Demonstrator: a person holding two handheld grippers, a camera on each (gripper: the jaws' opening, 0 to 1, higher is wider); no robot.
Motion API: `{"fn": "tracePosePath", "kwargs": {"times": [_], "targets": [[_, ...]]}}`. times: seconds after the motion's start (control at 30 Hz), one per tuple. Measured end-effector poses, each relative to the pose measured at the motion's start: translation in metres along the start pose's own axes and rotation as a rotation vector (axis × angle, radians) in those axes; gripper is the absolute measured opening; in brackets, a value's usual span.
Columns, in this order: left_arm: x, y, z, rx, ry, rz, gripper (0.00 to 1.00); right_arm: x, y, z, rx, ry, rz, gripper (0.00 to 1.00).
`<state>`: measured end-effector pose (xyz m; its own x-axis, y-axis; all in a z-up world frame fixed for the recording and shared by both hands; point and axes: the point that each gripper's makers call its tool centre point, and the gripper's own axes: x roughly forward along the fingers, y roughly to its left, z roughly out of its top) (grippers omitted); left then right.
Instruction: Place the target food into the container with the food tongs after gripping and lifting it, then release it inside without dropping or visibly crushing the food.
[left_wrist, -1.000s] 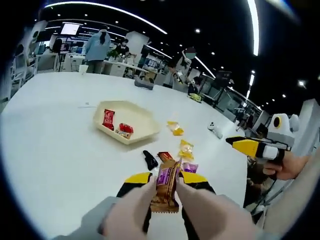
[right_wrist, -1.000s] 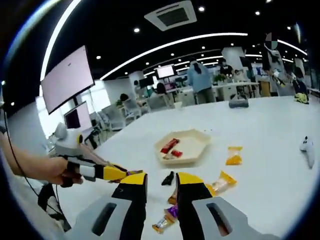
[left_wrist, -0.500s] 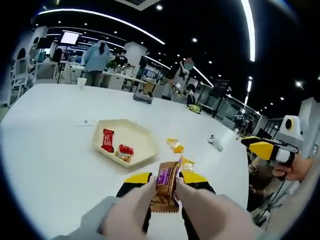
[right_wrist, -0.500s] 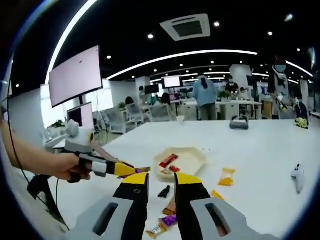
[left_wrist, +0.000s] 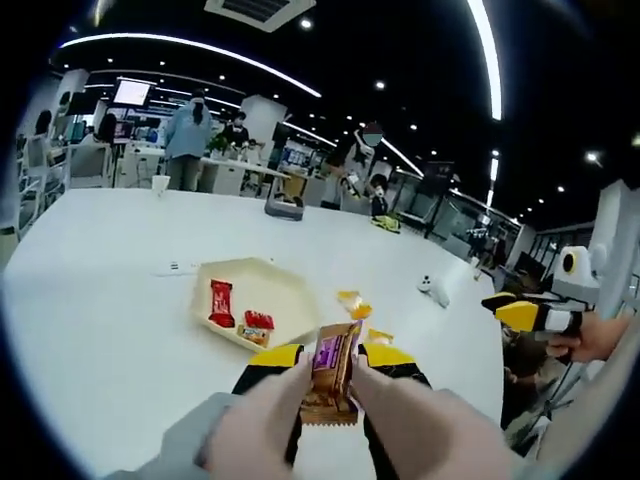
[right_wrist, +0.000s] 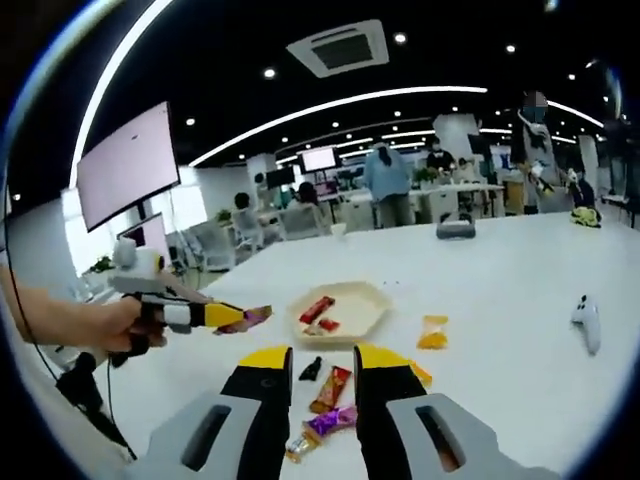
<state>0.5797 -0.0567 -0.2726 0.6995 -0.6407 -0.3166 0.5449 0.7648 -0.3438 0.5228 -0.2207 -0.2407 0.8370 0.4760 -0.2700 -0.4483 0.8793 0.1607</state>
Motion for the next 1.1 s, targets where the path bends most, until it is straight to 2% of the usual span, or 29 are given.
{"fn": "tracePosePath", "kwargs": {"times": [0.07, 0.27, 0.43, 0.57, 0.6, 0.67, 0.83, 0.87, 0.93, 1.03, 1.1], "targets": [[-0.003, -0.001, 0.003, 0.013, -0.001, 0.007, 0.19, 0.001, -0.001, 0.001, -0.042, 0.01, 0.004, 0.24], [-0.009, -0.002, 0.009, 0.038, 0.007, 0.031, 0.2, -0.002, -0.016, 0.003, 0.002, 0.001, -0.009, 0.27], [-0.009, -0.004, 0.014, 0.072, 0.0, 0.043, 0.2, -0.012, -0.025, -0.007, 0.035, 0.01, -0.023, 0.27], [-0.004, -0.003, 0.018, 0.068, -0.006, 0.046, 0.2, -0.014, -0.026, -0.015, 0.037, 0.021, -0.02, 0.27], [-0.002, -0.002, 0.015, 0.072, 0.001, 0.043, 0.2, -0.014, -0.027, -0.016, 0.046, 0.021, -0.019, 0.27], [0.001, 0.005, -0.004, 0.099, 0.081, 0.056, 0.2, -0.015, -0.027, -0.016, 0.057, 0.017, -0.02, 0.27], [0.0, 0.003, -0.017, 0.13, 0.1, 0.021, 0.22, -0.022, -0.025, -0.018, 0.067, 0.009, -0.023, 0.27], [-0.001, 0.002, -0.025, 0.189, 0.134, -0.014, 0.23, -0.024, -0.025, -0.025, 0.079, 0.02, -0.025, 0.27], [0.0, -0.003, -0.032, 0.212, 0.153, -0.081, 0.23, -0.026, -0.025, -0.03, 0.086, 0.034, -0.026, 0.27], [0.0, 0.0, -0.044, 0.258, 0.205, -0.118, 0.24, -0.03, -0.025, -0.037, 0.081, 0.053, -0.031, 0.27], [0.001, 0.002, -0.058, 0.325, 0.268, -0.156, 0.24, -0.035, -0.027, -0.039, 0.085, 0.056, -0.043, 0.27]]}}
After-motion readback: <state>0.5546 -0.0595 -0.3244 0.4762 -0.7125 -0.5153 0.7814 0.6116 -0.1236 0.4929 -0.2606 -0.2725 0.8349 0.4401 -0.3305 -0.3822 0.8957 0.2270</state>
